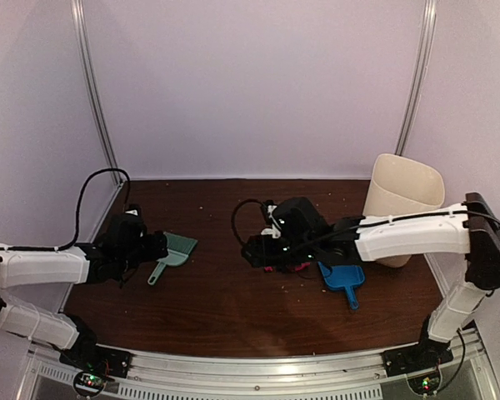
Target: Sweep away the paper scraps from the table
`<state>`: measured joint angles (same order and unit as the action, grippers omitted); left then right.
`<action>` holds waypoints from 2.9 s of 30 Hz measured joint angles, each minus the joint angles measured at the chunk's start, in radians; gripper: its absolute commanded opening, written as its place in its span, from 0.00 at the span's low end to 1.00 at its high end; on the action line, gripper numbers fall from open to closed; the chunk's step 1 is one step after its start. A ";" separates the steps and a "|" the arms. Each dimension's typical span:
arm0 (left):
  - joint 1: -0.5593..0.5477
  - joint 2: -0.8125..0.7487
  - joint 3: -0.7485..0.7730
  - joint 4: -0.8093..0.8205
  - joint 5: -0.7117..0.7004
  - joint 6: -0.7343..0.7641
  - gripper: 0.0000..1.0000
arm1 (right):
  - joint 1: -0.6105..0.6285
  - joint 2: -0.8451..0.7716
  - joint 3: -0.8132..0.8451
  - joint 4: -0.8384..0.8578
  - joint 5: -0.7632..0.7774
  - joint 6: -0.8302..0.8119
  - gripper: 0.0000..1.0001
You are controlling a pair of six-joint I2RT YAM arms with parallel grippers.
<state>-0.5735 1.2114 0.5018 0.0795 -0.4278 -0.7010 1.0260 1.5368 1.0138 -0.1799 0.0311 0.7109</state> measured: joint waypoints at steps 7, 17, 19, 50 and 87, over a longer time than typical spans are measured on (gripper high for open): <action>0.037 -0.011 -0.058 0.027 0.028 -0.013 0.87 | -0.014 0.465 0.396 0.185 -0.169 -0.021 0.79; 0.134 0.046 -0.098 0.121 0.164 -0.034 0.83 | -0.071 0.815 0.748 0.238 -0.238 0.090 0.76; 0.144 0.082 -0.098 0.143 0.191 -0.035 0.82 | -0.079 0.867 0.796 0.244 -0.242 0.118 0.75; 0.187 0.364 -0.045 0.376 0.503 0.046 0.69 | -0.095 1.099 1.013 0.357 -0.348 0.331 0.35; 0.079 -0.261 -0.257 0.488 0.715 0.045 0.86 | -0.063 0.328 0.219 0.597 -0.205 0.219 0.00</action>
<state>-0.4942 0.9508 0.2447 0.5678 0.2874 -0.6556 0.9627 1.8648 1.2331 0.4168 -0.1738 0.9295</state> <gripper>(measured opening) 0.866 0.017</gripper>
